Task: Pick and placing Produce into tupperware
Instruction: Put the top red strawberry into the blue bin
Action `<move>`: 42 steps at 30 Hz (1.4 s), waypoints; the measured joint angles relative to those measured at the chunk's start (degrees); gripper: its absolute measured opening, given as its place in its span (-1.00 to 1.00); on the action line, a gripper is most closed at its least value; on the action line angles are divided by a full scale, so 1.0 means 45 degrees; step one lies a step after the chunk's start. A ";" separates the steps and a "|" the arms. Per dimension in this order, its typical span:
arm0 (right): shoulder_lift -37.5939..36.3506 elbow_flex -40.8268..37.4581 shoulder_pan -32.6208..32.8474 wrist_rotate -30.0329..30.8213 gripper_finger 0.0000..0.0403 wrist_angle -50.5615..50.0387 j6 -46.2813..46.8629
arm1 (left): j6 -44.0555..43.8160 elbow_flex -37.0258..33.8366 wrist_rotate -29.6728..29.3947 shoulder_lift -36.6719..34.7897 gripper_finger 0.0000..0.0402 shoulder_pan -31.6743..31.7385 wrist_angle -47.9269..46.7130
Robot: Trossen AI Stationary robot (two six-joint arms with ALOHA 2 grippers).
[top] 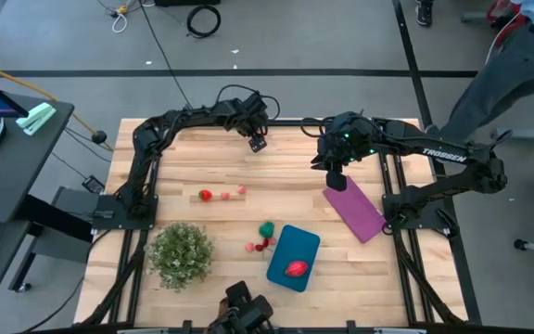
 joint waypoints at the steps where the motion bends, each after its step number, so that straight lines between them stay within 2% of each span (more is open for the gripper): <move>1: 0.0000 0.0000 0.0000 0.0000 -0.60 0.0000 0.0000 | 0.0000 0.0000 -0.0009 0.0000 0.36 0.0071 -0.0028; 19: 0.0000 0.0000 0.0000 0.0000 -0.60 0.0005 -0.0087 | 0.0432 0.0000 0.0008 0.0420 0.36 0.0464 0.0446; 34: 0.0000 0.0000 -0.0001 0.0000 -0.60 0.0005 -0.0102 | 0.0524 0.0005 0.0593 0.0797 0.36 0.0737 0.0839; 38: 0.0000 0.0000 -0.0004 0.0000 -0.60 0.0005 -0.0102 | -0.0001 0.0005 0.0621 0.0797 0.26 0.0768 0.0815; 42: 0.0000 0.0000 -0.0003 0.0000 -0.60 0.0005 -0.0097 | -0.0015 0.0005 0.0618 0.0797 0.03 0.0768 0.0843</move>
